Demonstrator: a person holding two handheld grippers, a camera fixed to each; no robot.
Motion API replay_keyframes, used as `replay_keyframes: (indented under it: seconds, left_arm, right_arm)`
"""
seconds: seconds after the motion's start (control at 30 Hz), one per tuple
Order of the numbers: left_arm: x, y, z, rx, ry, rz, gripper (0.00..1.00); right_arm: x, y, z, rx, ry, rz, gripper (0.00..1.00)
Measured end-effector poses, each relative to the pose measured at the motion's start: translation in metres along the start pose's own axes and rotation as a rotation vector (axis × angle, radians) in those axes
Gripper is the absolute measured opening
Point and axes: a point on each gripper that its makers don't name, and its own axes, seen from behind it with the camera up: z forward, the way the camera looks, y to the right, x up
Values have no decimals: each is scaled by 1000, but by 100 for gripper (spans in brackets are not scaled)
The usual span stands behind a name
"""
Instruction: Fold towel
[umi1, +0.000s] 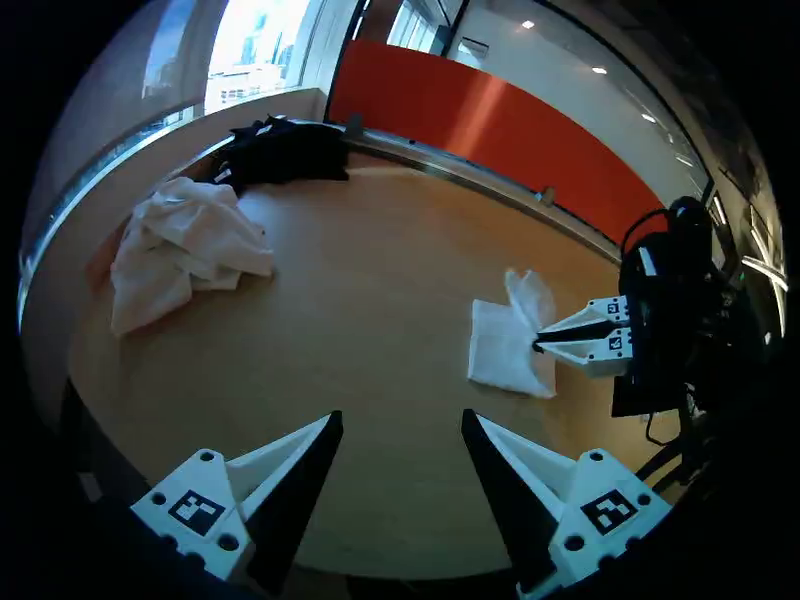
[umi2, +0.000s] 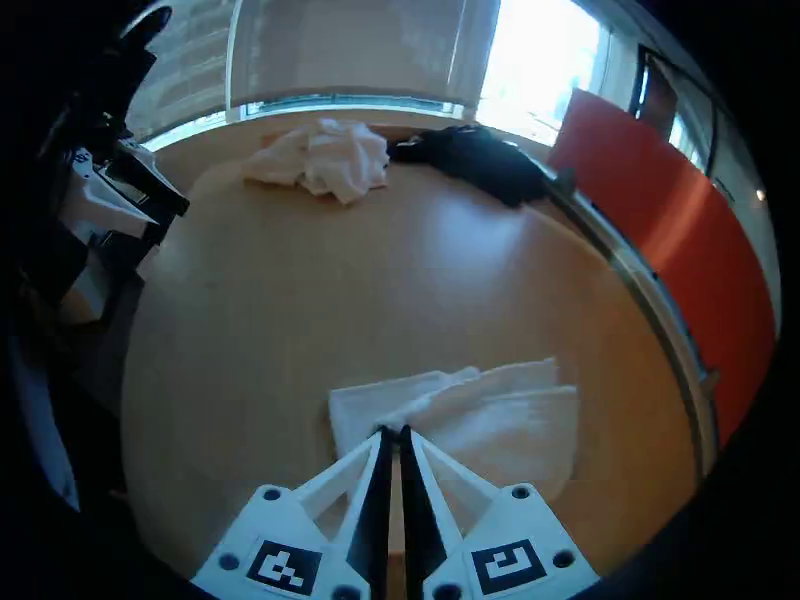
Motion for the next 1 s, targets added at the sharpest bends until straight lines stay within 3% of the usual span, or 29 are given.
replay_keyframes:
  seconds: [0.2, 0.47, 0.57, 0.63, 0.8, 1.0]
  left_arm:
    - [-7, -7, -3, 12, -5, -20, 88]
    - [-9, 0, 1, 1, -15, -9, 88]
    - [-9, 2, 3, 0, -18, -1, 88]
    - [-9, 3, 3, 0, -19, 3, 88]
    - [-8, 4, 4, -1, -19, 5, 88]
    - [-8, 6, 6, -2, -20, 6, 88]
  right_arm:
    - [-14, -15, 29, 51, -53, 7, 5]
    - [-13, -13, 24, 50, -44, 24, 10]
    - [-14, -13, 19, 49, -42, 29, 19]
    - [-15, -13, 15, 47, -39, 34, 35]
    - [-19, -12, 7, 38, -27, 58, 62]
    - [-23, -7, 1, 12, -12, 93, 65]
